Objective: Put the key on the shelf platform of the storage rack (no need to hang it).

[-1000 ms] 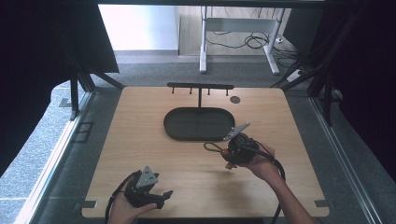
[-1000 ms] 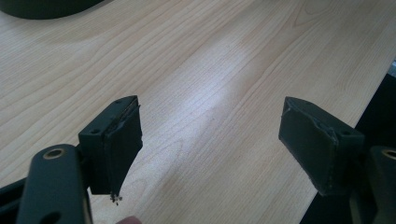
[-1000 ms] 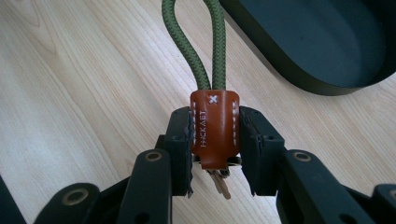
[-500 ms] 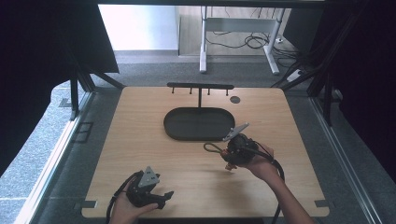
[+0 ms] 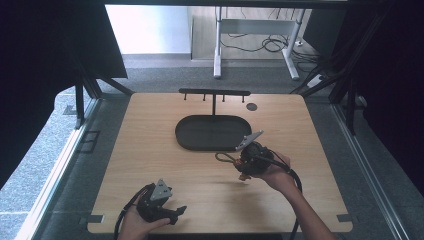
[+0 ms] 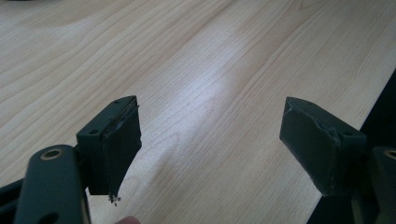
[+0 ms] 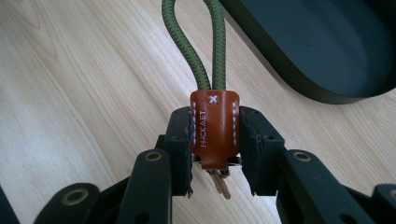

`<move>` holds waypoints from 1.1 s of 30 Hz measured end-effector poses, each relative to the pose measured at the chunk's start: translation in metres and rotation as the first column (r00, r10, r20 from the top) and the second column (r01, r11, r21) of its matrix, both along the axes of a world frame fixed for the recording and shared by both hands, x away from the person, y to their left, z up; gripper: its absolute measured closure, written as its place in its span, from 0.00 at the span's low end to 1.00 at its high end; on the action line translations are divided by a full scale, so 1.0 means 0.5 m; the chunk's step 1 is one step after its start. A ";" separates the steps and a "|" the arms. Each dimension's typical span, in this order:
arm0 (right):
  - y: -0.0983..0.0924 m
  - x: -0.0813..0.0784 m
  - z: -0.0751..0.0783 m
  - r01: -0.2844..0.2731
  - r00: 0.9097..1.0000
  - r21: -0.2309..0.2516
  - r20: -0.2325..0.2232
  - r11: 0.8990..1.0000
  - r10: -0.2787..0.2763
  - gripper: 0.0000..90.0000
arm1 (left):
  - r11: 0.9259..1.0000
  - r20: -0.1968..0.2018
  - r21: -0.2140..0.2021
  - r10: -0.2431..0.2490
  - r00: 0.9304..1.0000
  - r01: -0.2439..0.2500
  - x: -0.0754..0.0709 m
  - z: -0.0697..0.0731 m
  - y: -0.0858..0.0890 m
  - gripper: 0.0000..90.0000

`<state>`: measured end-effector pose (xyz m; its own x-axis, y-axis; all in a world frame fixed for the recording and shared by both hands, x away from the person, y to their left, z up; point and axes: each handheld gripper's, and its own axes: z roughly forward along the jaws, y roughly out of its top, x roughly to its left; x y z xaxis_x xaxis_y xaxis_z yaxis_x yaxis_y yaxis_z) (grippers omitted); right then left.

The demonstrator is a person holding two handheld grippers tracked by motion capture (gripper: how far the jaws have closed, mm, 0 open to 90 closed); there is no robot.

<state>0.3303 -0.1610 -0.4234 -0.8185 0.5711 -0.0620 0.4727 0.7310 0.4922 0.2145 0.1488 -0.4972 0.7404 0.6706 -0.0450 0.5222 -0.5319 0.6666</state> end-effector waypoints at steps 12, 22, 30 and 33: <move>-0.006 0.004 0.009 0.001 1.000 0.006 0.011 1.000 -0.001 0.74 | 0.999 -0.019 0.027 -0.017 1.000 0.017 0.002 -0.010 -0.009 0.23; 0.007 0.016 0.010 -0.001 1.000 -0.005 0.010 1.000 0.001 0.74 | 0.999 -0.021 0.033 -0.022 1.000 0.022 0.002 -0.010 -0.008 0.23; 0.007 0.021 0.007 0.000 1.000 -0.006 0.005 1.000 0.000 0.74 | 0.999 -0.030 0.041 -0.030 0.999 0.031 0.003 -0.014 -0.012 0.22; 0.006 0.021 0.007 0.003 1.000 -0.005 0.007 1.000 -0.003 0.74 | 0.999 -0.030 0.042 -0.031 0.999 0.032 0.003 -0.015 -0.013 0.22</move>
<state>0.3407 -0.1578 -0.4200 -0.8163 0.5733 -0.0706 0.4715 0.7318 0.4920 0.2160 0.1425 -0.5046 0.7599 0.6489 -0.0390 0.5237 -0.5756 0.6280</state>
